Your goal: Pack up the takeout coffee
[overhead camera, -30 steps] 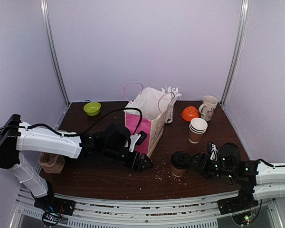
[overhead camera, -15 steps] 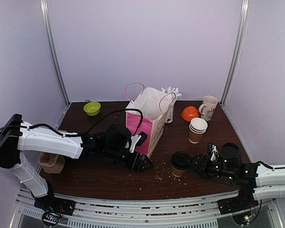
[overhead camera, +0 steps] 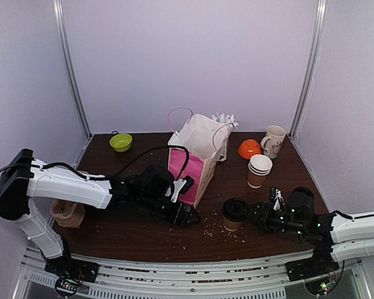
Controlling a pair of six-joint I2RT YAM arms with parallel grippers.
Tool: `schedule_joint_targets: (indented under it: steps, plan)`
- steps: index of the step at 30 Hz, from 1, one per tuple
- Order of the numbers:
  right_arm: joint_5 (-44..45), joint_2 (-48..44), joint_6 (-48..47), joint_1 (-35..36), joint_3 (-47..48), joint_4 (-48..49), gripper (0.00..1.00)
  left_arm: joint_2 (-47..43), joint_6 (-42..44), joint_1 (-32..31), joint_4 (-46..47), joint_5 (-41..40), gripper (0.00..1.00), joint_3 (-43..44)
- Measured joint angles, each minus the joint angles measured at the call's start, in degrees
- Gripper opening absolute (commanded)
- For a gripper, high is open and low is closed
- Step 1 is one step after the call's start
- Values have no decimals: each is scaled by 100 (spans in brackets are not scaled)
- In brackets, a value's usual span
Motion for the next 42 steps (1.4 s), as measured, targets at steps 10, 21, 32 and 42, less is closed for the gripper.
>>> schedule_joint_targets:
  steps: [10, 21, 32, 42]
  plan:
    - [151, -380, -365, -15, 470, -1375, 90, -33, 87, 0, -33, -11, 77, 0]
    - [369, -35, -1495, -17, 2286, -3740, 96, -564, 98, 0, -144, -37, 77, -289]
    - [358, 1880, -3571, -13, 4819, -5777, 96, -1095, 98, 0, -208, -153, 78, -608]
    - [55, 2542, -5066, 44, 5340, -6526, 97, -1453, 98, 0, -330, -275, 78, -839]
